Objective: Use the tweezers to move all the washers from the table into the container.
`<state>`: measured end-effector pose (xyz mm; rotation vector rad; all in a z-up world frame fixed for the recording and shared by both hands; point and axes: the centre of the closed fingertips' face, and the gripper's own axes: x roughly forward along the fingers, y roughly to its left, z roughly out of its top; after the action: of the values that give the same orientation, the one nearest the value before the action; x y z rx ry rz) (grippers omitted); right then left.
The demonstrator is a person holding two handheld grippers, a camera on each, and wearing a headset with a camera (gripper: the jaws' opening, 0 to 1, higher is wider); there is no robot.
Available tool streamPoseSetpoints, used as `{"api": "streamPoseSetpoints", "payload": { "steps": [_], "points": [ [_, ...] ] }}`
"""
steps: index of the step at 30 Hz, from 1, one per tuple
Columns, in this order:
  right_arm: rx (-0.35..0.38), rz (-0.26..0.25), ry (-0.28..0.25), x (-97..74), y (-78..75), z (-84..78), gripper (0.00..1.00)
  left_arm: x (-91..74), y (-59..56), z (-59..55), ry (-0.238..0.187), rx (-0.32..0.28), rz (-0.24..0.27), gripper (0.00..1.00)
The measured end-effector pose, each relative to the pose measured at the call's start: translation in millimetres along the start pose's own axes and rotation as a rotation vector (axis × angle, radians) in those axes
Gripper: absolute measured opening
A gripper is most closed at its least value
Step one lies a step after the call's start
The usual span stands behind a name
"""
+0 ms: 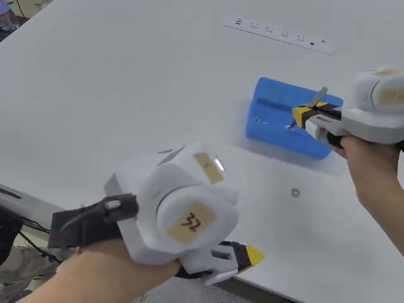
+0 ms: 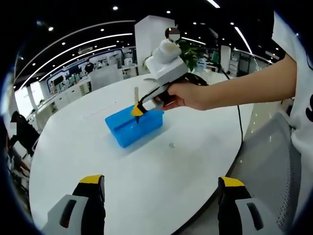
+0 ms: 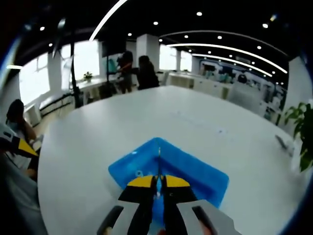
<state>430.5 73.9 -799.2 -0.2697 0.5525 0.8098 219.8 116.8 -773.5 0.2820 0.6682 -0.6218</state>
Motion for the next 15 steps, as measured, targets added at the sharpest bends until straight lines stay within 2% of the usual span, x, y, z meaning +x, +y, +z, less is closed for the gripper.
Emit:
{"api": "streamPoseSetpoints", "payload": {
  "steps": [5, 11, 12, 15],
  "points": [
    [-0.008, -0.01, 0.016, 5.3, -3.4, -5.3, 0.03, -0.2, -1.5, -0.4, 0.002, 0.004, -0.003, 0.99],
    [-0.032, -0.01, 0.04, 13.7, -0.3, -16.3, 0.03, -1.2, -1.9, 0.6, -0.001, 0.001, -0.003, 0.98],
    [-0.033, -0.013, 0.02, 13.9, 0.2, -14.2, 0.03, -1.1, -1.7, 0.4, -0.001, 0.001, -0.002, 0.98],
    [-0.028, -0.009, 0.025, 12.5, -0.1, -12.1, 0.03, -1.1, -0.9, -0.1, 0.003, 0.004, 0.001, 0.98]
  ]
}}
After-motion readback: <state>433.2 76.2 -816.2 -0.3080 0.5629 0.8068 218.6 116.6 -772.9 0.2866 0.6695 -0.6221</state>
